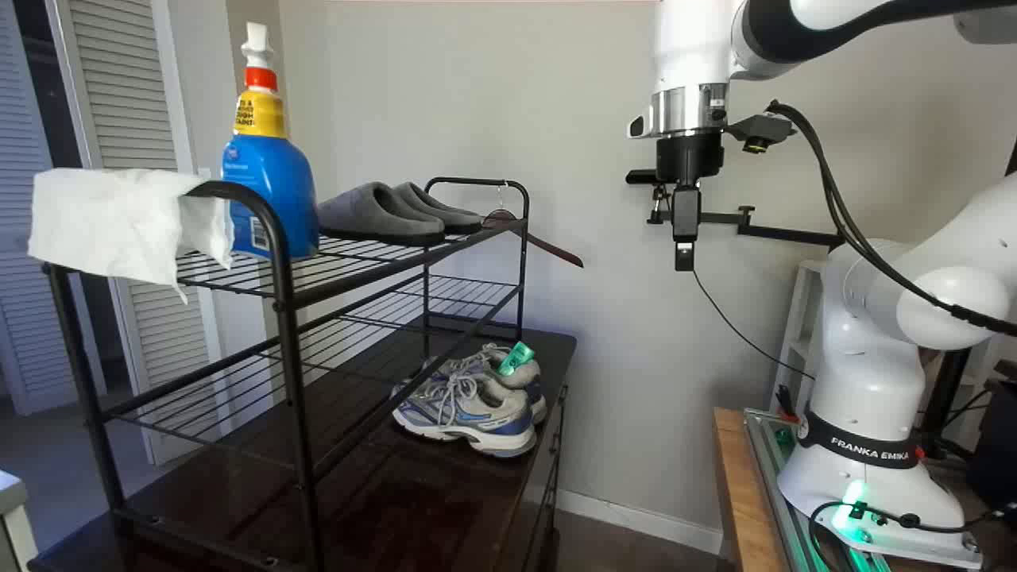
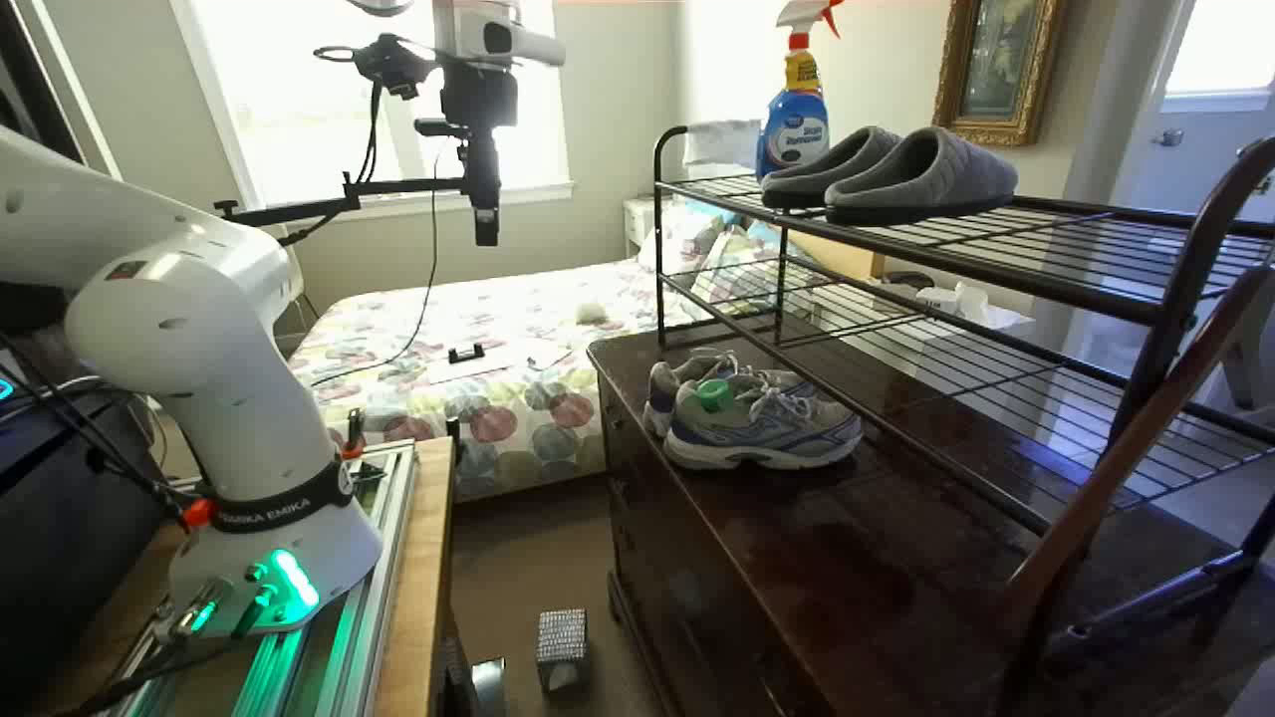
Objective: Put the house slippers on the cabinet.
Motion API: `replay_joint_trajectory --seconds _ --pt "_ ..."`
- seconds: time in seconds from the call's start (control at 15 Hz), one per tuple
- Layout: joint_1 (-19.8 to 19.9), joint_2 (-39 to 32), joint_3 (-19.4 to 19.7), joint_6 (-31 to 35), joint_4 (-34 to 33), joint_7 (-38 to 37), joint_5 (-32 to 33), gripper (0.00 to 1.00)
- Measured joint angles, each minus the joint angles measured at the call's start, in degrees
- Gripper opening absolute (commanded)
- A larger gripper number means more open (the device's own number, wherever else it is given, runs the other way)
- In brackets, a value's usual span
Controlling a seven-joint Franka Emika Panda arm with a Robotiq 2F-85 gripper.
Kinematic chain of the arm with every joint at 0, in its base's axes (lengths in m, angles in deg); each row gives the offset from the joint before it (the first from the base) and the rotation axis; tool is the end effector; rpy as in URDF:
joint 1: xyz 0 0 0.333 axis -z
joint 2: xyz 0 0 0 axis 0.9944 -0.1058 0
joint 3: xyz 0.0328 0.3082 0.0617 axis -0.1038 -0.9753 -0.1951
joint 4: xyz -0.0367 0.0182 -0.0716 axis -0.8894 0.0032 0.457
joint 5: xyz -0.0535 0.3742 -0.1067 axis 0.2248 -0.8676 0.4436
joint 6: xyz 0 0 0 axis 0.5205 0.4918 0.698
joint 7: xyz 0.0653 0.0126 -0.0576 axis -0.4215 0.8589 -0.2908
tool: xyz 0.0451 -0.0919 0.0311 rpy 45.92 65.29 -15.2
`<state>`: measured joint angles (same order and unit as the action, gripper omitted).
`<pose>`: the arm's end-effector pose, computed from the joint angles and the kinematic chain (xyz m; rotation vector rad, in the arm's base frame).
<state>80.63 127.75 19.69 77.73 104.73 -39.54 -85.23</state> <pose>0.2772 0.0674 0.5099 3.0709 -0.0812 -0.1603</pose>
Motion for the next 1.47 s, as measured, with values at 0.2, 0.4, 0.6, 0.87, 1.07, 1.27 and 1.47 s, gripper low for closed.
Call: replay_joint_trajectory --seconds 0.2,0.4,0.6,0.87,1.07,1.27,1.47 --pt "0.0 0.0 0.0 0.0 0.0 0.0 0.0 1.00" --pt "0.0 0.0 0.0 0.0 0.0 0.0 0.0 1.00" --pt "0.0 0.0 0.0 0.0 0.0 0.0 0.0 1.00" --pt "0.0 0.0 0.0 0.0 0.0 0.0 0.0 1.00" --pt "0.0 0.0 0.0 0.2 0.0 0.0 0.0 1.00" --pt "0.0 -0.6 0.0 4.0 -0.1 0.5 0.0 1.00" --pt "0.0 -2.5 0.0 8.8 -1.0 1.2 0.1 1.00"
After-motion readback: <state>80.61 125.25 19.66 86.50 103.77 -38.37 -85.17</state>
